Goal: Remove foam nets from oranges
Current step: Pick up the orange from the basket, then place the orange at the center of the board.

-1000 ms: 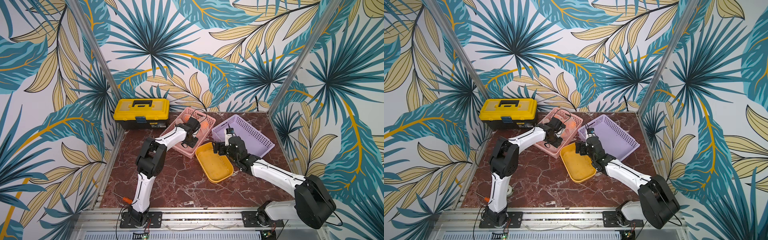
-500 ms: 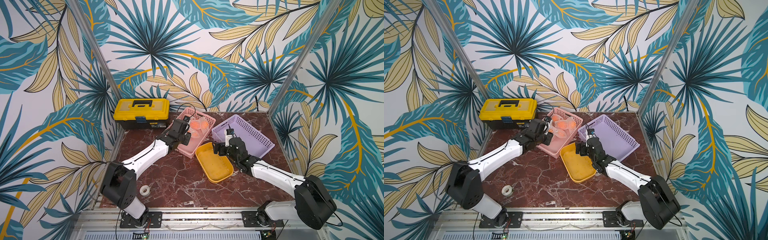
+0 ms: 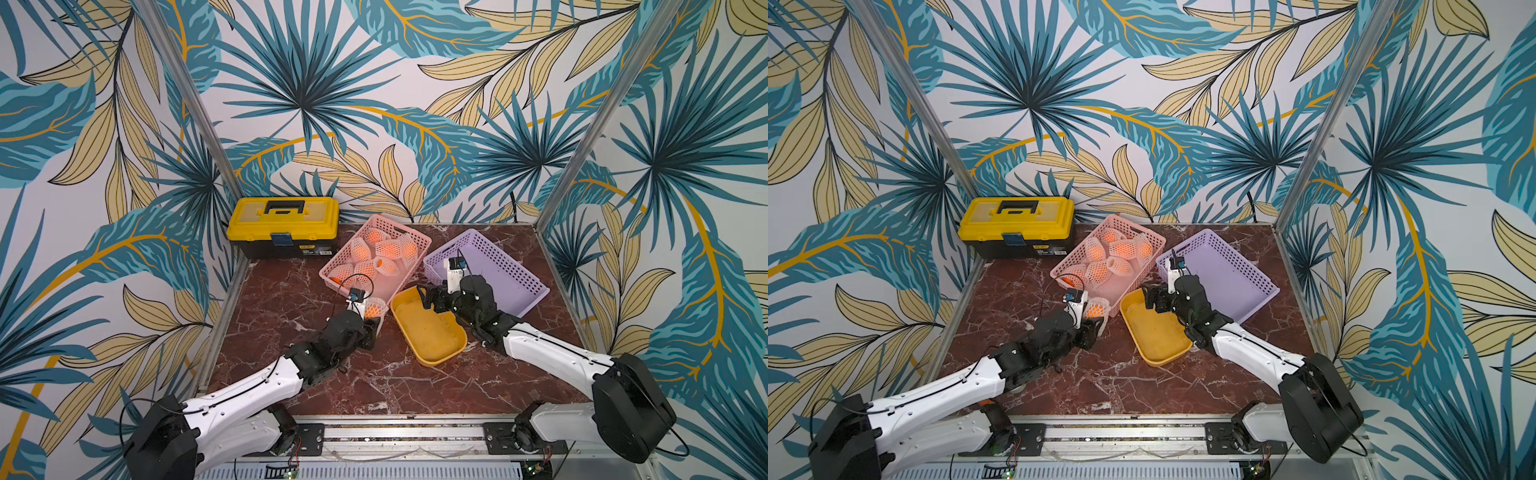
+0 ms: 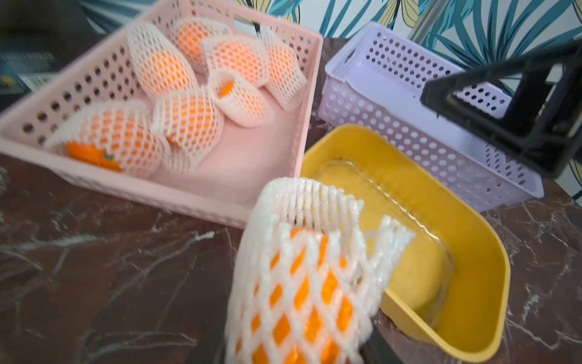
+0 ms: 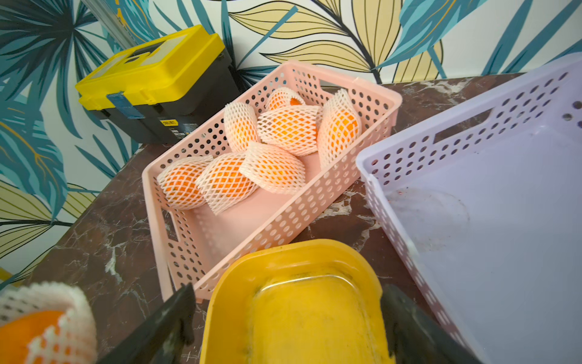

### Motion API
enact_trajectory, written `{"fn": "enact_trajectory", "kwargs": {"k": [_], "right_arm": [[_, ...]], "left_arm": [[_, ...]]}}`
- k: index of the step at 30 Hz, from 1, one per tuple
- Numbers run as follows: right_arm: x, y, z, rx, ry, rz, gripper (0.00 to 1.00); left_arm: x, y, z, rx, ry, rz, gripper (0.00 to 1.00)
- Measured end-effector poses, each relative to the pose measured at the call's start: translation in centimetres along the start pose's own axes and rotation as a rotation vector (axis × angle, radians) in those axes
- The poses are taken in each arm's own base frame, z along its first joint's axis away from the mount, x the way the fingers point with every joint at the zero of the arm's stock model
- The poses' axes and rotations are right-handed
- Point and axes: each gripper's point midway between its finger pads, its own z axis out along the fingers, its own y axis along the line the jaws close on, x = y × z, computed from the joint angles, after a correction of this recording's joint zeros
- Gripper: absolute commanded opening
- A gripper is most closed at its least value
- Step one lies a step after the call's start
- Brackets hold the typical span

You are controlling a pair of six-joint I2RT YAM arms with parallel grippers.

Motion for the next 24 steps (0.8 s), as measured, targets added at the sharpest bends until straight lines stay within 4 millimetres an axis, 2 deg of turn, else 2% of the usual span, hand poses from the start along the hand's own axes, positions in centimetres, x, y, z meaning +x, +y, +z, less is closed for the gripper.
{"fn": "enact_trajectory", "kwargs": {"k": [4, 7, 15, 17, 19, 24], "right_arm": [[0.8, 1.4, -0.1, -0.036, 0.023, -0.011, 0.93], [1.5, 2.2, -0.2, -0.052, 0.044, -0.022, 0.93], [3.7, 3.3, -0.4, -0.062, 0.119, -0.048, 0.93], [4.2, 3.3, -0.5, -0.057, 0.136, -0.053, 0.93], [4.6, 3.4, -0.6, -0.056, 0.148, -0.058, 0.93], [5.3, 3.9, -0.8, -0.055, 0.168, -0.073, 0.93]], "left_arm": [[5.8, 1.2, 0.1, -0.023, 0.103, -0.050, 0.47], [8.3, 2.1, 0.2, -0.046, 0.153, -0.079, 0.49], [11.3, 2.6, 1.7, -0.109, 0.266, -0.192, 0.65], [11.7, 2.4, 2.2, -0.134, 0.303, -0.232, 0.74], [11.4, 1.7, 2.7, -0.149, 0.334, -0.271, 0.81], [10.0, -0.3, 3.7, -0.168, 0.389, -0.350, 0.92]]}}
